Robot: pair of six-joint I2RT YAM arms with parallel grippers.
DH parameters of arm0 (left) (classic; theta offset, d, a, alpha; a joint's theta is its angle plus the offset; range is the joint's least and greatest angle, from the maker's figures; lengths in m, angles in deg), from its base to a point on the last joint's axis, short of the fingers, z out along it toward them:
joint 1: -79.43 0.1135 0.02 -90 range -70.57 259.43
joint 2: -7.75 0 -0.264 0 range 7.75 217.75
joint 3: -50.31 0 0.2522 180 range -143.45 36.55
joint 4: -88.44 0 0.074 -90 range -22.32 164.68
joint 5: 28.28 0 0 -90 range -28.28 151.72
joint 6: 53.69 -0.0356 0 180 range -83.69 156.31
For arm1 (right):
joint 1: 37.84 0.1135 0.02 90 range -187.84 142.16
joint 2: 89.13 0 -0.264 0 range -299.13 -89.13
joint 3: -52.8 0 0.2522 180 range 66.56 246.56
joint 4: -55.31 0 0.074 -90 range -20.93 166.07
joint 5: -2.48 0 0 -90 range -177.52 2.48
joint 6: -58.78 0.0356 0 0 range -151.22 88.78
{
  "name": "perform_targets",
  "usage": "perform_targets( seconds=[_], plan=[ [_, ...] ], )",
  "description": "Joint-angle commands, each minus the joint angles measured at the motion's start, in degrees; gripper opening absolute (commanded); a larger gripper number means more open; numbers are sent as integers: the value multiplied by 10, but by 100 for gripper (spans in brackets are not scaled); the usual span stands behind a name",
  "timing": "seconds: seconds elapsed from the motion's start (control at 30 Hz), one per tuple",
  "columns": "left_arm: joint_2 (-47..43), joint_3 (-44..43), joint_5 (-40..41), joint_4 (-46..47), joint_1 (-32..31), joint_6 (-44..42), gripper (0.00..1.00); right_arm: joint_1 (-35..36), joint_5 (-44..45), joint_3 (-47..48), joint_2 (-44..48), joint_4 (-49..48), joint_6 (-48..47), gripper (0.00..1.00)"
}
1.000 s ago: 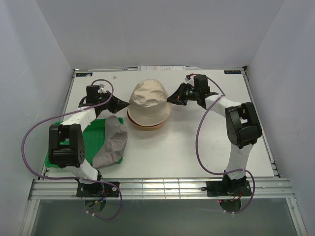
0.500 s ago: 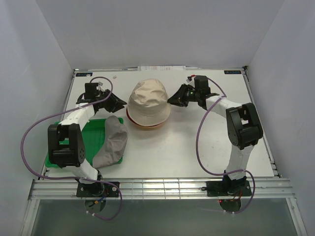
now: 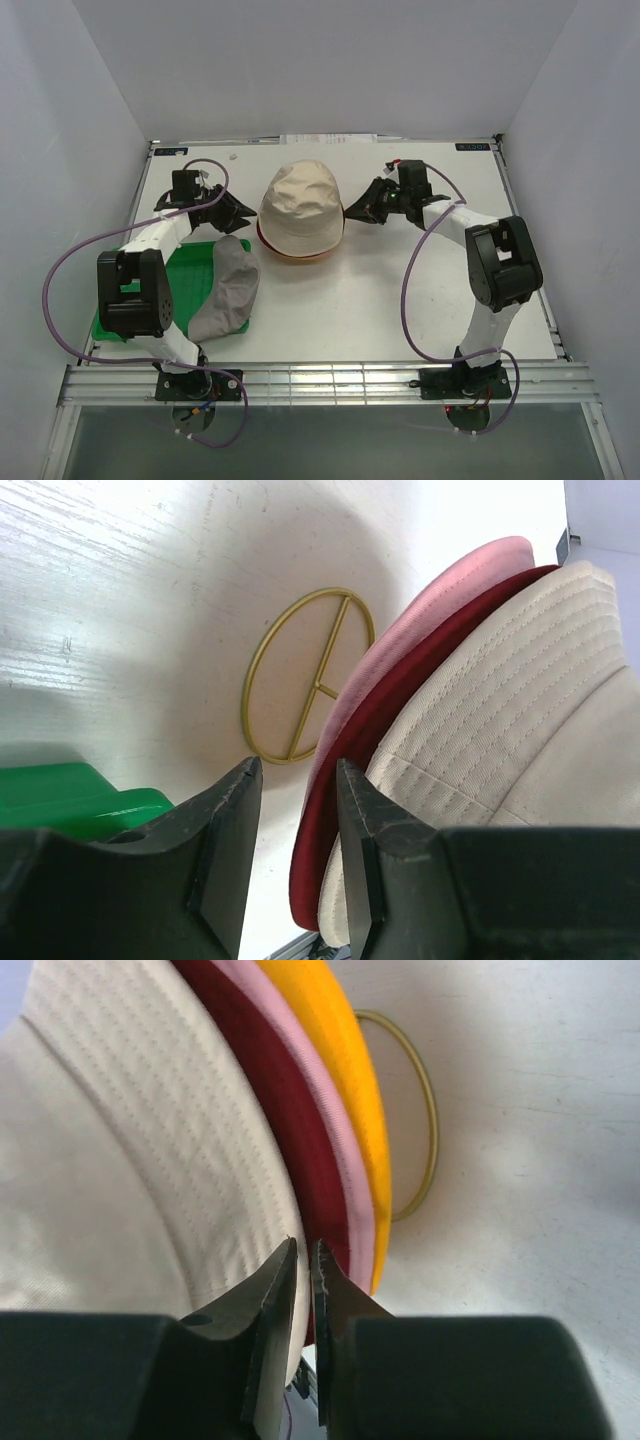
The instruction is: Stack the hats
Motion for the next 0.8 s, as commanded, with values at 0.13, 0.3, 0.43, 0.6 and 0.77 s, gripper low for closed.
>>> perform_targets(
  seconds=[0.13,0.3,0.43,0.6,0.77],
  plan=[
    [-35,-29,-7,-8,0,-23,52,0,17,-10,52,-11,-7,24],
    [-68,-30,-5,-23,0,-35,62,-10,18,13,51,7,-18,30],
    [-99,-31,4,-45,0,-46,64,-11,16,59,39,29,-36,37],
    [-155,-4,-3,-57,-23,-50,52,-11,8,160,-1,57,-62,47],
    [-204,27,3,-68,-58,-43,40,-10,-13,228,-45,25,-55,56]
  ],
)
